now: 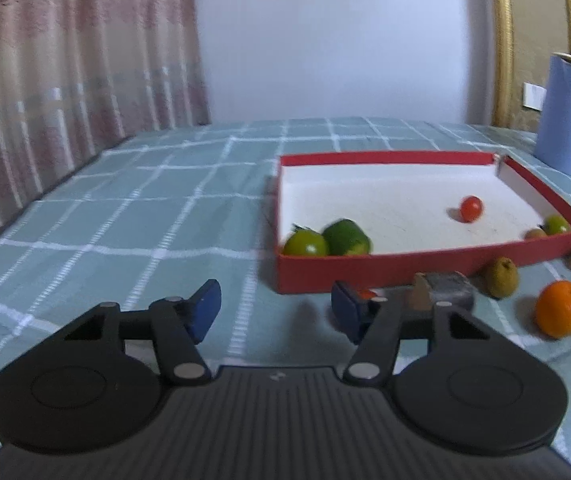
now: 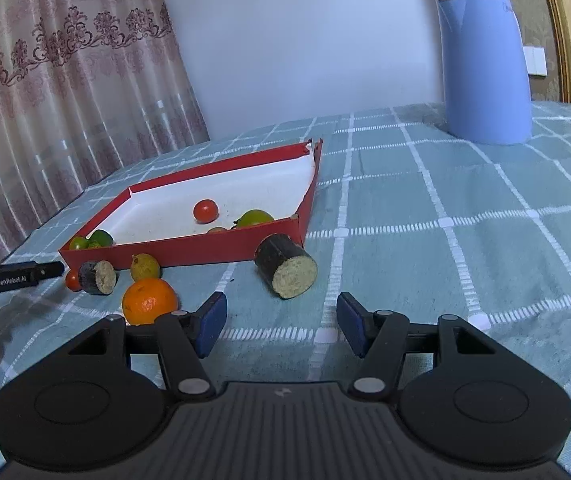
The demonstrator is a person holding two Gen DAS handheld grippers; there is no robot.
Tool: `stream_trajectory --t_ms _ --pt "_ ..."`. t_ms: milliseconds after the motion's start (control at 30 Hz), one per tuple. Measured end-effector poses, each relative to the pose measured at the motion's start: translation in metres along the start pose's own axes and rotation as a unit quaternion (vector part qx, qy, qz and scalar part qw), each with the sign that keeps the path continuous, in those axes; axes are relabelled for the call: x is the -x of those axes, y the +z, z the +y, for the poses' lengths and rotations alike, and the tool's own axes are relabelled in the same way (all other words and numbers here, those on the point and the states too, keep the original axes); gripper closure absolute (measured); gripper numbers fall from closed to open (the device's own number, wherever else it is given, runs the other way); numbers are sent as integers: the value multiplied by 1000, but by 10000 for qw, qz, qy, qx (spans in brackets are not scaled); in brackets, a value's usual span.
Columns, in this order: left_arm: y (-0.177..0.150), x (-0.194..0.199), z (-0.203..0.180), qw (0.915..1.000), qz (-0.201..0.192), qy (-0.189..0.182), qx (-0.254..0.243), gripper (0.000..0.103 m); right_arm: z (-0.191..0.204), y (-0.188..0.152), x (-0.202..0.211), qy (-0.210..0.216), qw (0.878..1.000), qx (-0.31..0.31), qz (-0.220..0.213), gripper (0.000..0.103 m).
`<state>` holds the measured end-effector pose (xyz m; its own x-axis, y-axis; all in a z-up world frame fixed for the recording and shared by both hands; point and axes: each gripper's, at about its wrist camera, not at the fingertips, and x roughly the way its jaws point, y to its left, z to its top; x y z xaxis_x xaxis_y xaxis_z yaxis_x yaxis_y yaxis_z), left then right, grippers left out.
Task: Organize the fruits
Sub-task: 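Move the left gripper to the second red cherry tomato and grasp it, then carry the cherry tomato into the tray and open the left gripper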
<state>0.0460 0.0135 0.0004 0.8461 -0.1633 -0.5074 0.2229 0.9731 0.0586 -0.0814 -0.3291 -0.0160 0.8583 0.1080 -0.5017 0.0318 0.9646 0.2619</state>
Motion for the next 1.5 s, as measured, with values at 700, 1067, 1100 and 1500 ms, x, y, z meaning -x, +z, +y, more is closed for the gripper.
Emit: stream_trajectory --t_ms 700,1067,1100,1500 --pt "0 1 -35 9979 -127 -371 -518 29 -15 -1 -2 167 9992 -369 37 43" --pt "1 -11 -47 9967 179 -496 -611 42 -14 -2 -1 153 9991 -384 53 43" --pt "2 -11 -48 9966 187 -537 -594 46 -14 -2 -1 153 9991 -385 58 43" --pt "1 -9 -55 9958 196 -719 -524 80 -13 -2 -1 165 9989 -424 72 43"
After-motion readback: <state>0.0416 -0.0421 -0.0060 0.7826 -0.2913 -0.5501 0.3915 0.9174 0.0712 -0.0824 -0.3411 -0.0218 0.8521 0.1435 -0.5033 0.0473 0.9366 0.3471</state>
